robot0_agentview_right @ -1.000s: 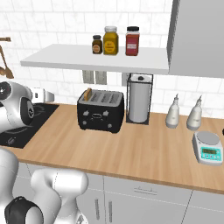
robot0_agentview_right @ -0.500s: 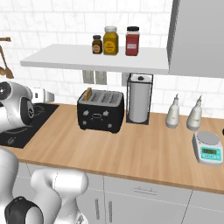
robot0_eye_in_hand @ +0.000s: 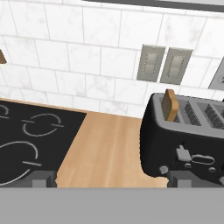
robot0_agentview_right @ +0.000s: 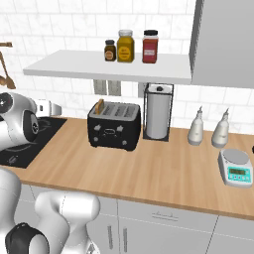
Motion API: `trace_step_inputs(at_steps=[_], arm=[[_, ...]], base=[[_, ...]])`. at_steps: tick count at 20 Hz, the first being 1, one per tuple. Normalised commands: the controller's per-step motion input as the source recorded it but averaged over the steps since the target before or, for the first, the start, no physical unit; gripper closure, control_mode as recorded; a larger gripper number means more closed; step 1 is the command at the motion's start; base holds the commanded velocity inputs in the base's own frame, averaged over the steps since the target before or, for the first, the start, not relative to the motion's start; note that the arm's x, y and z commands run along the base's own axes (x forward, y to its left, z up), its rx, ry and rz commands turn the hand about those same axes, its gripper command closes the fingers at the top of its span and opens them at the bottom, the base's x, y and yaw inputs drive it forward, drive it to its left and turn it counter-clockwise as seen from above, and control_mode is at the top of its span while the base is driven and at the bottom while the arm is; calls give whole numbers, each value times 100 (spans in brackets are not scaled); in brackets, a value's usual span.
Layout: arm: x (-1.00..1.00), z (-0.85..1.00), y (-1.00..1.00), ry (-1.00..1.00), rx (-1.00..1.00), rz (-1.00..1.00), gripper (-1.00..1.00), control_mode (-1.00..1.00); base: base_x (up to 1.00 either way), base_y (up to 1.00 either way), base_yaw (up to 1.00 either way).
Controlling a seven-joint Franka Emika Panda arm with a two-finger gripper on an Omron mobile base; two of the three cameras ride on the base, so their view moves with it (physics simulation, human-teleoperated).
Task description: Start the toaster. Once the lever pops up, take the bread to the plate on the dining counter.
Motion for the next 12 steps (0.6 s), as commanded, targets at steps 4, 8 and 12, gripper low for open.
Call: trace_step_inputs(at_steps=[4,8,12], arm=[[0,0,0,0,0,0,-100,-100],[0,0,0,0,0,0,-100,-100],[0,0,0,0,0,0,-100,-100]], base=[[0,0,0],[0,0,0],[0,0,0]])
